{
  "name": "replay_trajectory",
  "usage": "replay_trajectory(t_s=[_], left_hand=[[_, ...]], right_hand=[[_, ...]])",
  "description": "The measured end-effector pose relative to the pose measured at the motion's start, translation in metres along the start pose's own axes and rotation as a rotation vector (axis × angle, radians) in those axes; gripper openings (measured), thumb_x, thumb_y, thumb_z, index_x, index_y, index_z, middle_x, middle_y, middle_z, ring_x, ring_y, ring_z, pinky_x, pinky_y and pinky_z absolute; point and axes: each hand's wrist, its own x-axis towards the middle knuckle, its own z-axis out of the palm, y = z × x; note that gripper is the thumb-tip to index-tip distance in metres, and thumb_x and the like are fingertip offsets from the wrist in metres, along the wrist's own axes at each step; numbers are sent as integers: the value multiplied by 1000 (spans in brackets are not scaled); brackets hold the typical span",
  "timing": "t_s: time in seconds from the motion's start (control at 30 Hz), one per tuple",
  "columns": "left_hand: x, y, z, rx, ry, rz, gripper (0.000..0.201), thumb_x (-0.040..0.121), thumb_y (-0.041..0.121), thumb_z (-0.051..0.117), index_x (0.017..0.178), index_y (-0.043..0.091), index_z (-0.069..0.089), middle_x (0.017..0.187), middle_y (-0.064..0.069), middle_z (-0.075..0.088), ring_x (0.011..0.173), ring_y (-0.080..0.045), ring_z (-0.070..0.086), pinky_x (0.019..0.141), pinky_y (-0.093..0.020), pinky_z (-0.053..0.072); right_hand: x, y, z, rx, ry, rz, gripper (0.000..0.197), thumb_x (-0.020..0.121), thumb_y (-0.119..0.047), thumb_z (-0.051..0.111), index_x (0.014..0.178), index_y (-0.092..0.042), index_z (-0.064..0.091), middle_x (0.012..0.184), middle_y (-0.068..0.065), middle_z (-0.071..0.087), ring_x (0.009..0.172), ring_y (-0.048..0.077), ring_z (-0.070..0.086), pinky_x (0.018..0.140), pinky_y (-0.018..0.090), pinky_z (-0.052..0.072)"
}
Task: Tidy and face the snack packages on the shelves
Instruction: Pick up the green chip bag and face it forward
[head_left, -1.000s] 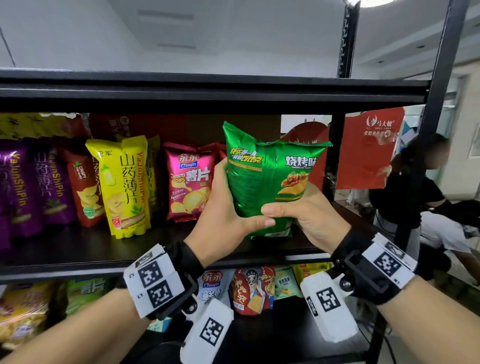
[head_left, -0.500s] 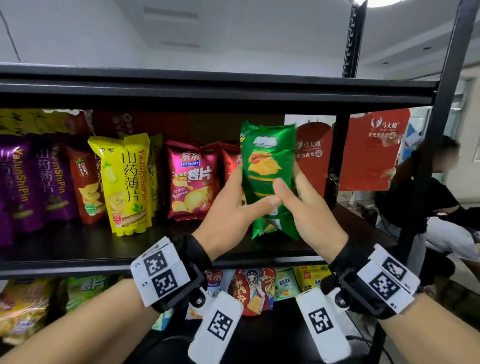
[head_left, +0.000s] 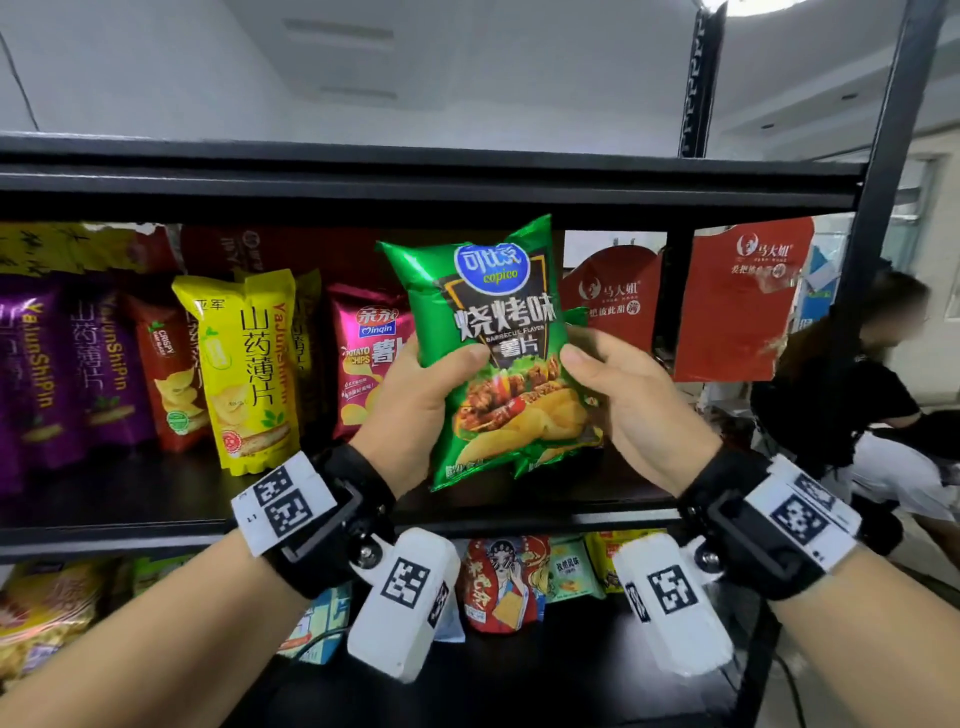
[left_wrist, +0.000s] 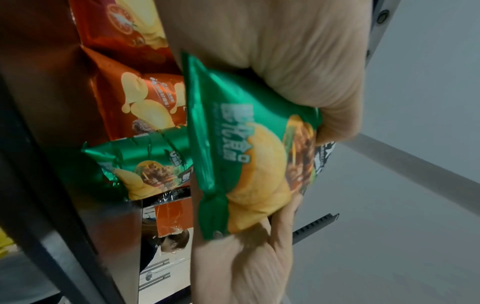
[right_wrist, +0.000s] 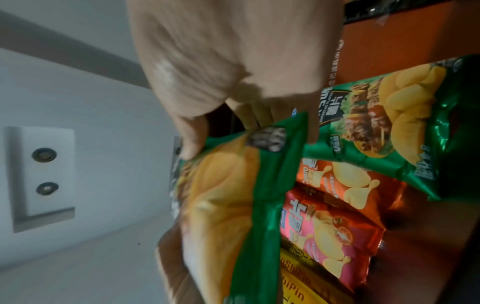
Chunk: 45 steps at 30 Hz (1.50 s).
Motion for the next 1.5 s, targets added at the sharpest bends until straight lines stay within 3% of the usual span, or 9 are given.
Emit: replay_trajectory(t_s=[0.23, 0.47, 0.63, 0.73, 0.83, 1.0, 1.2, 1.43, 1.5], left_hand=[[-6, -4, -2, 5, -67, -120, 52, 80, 21, 62, 129, 6, 56, 109, -18, 73, 86, -29, 73, 71, -42, 61], [-5, -3, -19, 270, -134, 96, 52, 81, 1, 66, 122, 31, 55, 115, 11, 71, 112, -13, 64, 91, -28, 54], [-13, -3, -18, 305, -136, 275, 60, 67, -10, 76, 115, 16, 52, 107, -6, 66, 99, -21, 63, 80, -32, 55], [-16, 1, -14, 322, -136, 301, 53, 69, -9, 74, 110, 18, 55, 106, -7, 63, 93, -23, 58, 77, -40, 52], [-19, 0, -15, 288, -139, 225, 59, 67, -7, 80, 114, 18, 57, 101, 0, 69, 90, -16, 64, 76, -34, 57], [-25, -13, -12, 291, -112, 126, 59, 69, 1, 80, 119, 20, 57, 114, 11, 74, 107, -6, 68, 86, -19, 54], [-15, -23, -7, 345, -187, 27, 71, 74, -13, 62, 128, 34, 54, 126, 3, 62, 117, -14, 59, 86, -23, 51], [20, -48, 19, 507, 130, -221, 64, 76, 10, 86, 114, 15, 35, 107, 3, 54, 95, -11, 56, 69, -17, 49], [32, -56, 26, 584, 135, -300, 70, 72, 18, 90, 114, 12, 34, 109, -3, 58, 98, -17, 60, 83, -31, 55]], right_hand=[[4, 8, 9, 108, -234, 76, 26, 75, -9, 72, 94, -25, 79, 102, 7, 77, 87, 20, 74, 72, 32, 60], [3, 9, 3, -321, -21, -240, 62, 64, 3, 88, 110, -28, 62, 109, -10, 73, 106, 10, 67, 90, 31, 56], [6, 23, 4, -746, 65, -758, 52, 79, -4, 67, 124, -26, 57, 144, -46, 29, 145, -10, 10, 119, 26, 13], [4, 27, 5, -647, 67, -615, 46, 82, -35, 63, 126, -45, 54, 157, -33, 19, 150, 0, 4, 117, 17, 8], [-5, 31, 3, -471, -11, -548, 56, 79, -49, 70, 131, -49, 50, 153, -31, 30, 151, 12, 17, 121, 45, 20], [-23, 45, 10, -174, 17, -263, 106, 49, -15, 99, 140, -12, 44, 141, 15, 52, 132, 28, 53, 107, 49, 46], [-40, 31, -6, -200, 255, -300, 70, 66, 16, 82, 128, 3, 51, 109, -2, 73, 98, 5, 70, 79, 14, 53], [-14, 21, -61, -286, 453, -263, 61, 72, 0, 84, 123, -17, 56, 107, -10, 74, 98, 4, 70, 79, 15, 53], [-1, 25, -82, -296, 509, -217, 55, 69, -7, 87, 113, -27, 61, 101, -13, 75, 94, 5, 71, 80, 21, 57]])
